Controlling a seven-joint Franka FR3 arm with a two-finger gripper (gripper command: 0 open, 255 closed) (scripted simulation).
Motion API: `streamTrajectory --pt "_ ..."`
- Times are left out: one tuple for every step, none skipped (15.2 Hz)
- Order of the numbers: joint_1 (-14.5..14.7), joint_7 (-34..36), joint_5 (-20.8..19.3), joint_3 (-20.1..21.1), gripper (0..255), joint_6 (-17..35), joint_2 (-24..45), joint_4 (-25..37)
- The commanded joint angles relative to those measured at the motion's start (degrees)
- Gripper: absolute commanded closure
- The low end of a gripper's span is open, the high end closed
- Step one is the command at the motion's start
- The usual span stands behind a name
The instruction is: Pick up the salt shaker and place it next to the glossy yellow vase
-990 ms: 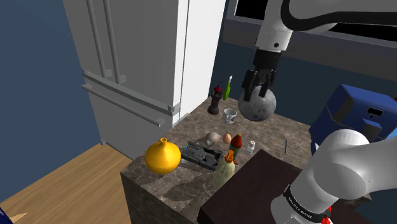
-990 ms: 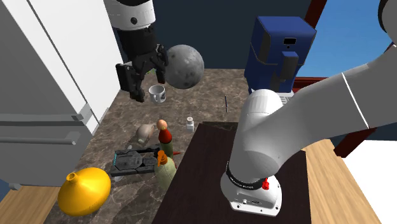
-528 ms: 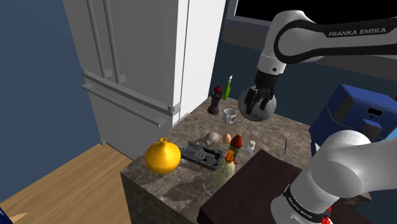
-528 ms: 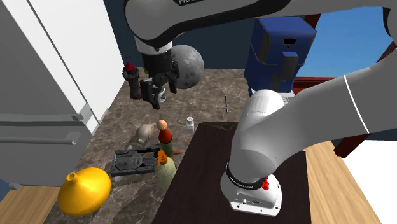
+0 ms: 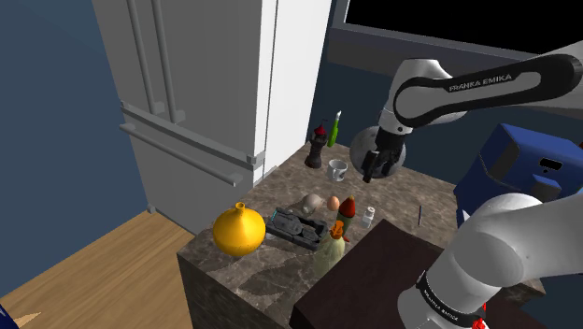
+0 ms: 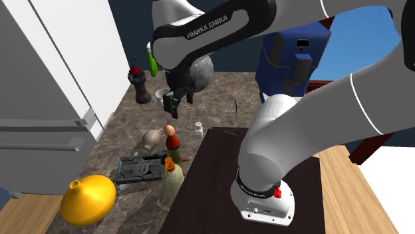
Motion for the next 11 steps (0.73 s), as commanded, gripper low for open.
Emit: streamTrajectory --pt "-0.98 -1.42 -1.27 -1.86 0 5.42 3.41 -1.56" --pt "-1.52 -2.23 -1.88 -2.86 0 7.76 5.11 -2.03" --pt "-2.02 -3.06 -2.44 -3.86 0 10.13 6.95 -2.39" --pt "-2.45 -3.9 -2.94 -4.9 0 12.54 8.92 -2.66" --pt "-2.84 -4.79 -3.34 -5.94 0 14.98 11.02 -2.83" --pt "-3.17 -5.71 -3.64 -7.0 0 17.44 13.23 -2.89" --pt "-3.4 -6.7 -3.81 -8.08 0 19.9 15.55 -2.85" --pt "-3.54 -7.76 -3.82 -9.2 0 22.37 17.98 -2.72" --pt "-3.58 -8.92 -3.63 -10.33 0 24.82 20.5 -2.48" --pt "-3.49 -10.23 -3.18 -11.49 0 27.25 23.1 -2.15" --pt "-3.27 -11.72 -2.41 -12.68 0 29.65 25.79 -1.73"
